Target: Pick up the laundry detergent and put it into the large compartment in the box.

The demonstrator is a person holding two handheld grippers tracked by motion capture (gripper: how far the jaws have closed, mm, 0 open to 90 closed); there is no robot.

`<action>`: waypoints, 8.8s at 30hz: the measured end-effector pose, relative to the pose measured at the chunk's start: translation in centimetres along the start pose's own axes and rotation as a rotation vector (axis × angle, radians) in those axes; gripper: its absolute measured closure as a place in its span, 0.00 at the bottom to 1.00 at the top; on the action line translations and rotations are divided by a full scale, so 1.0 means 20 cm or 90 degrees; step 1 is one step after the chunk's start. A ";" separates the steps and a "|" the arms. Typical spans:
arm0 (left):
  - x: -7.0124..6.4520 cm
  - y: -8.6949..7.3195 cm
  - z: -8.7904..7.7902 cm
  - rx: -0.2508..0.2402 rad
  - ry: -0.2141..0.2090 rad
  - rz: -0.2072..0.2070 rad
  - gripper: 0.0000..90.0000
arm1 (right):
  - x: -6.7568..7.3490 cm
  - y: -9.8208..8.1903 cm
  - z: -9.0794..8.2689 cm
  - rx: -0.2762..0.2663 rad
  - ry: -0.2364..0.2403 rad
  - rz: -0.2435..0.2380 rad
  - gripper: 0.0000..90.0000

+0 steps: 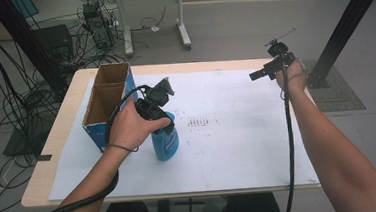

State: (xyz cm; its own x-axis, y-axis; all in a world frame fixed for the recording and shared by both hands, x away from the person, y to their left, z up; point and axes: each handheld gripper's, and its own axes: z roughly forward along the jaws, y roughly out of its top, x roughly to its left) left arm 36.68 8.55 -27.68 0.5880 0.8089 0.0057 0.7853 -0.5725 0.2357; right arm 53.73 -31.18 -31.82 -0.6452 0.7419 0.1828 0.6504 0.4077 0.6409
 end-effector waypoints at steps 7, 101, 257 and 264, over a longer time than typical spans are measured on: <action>0.00 0.00 0.00 0.002 0.000 0.001 0.41 | 0.00 0.00 0.00 0.001 0.002 0.002 0.02; -0.03 0.20 -0.59 -0.048 0.017 0.050 0.42 | 0.00 0.02 -0.02 -0.005 -0.007 -0.003 0.02; 0.78 -0.05 -0.34 -0.003 0.084 -0.324 0.42 | 0.03 0.06 0.01 -0.002 -0.002 -0.007 0.02; 0.79 -0.08 -0.28 0.002 0.083 -0.330 0.42 | 0.03 0.06 0.00 -0.004 -0.003 -0.003 0.02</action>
State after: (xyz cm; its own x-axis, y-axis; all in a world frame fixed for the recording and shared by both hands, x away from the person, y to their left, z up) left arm 43.67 22.89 -22.57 0.0947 0.9955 0.0099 0.9672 -0.0944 0.2360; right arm 54.07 -30.32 -30.92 -0.6469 0.7420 0.1761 0.6444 0.4084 0.6465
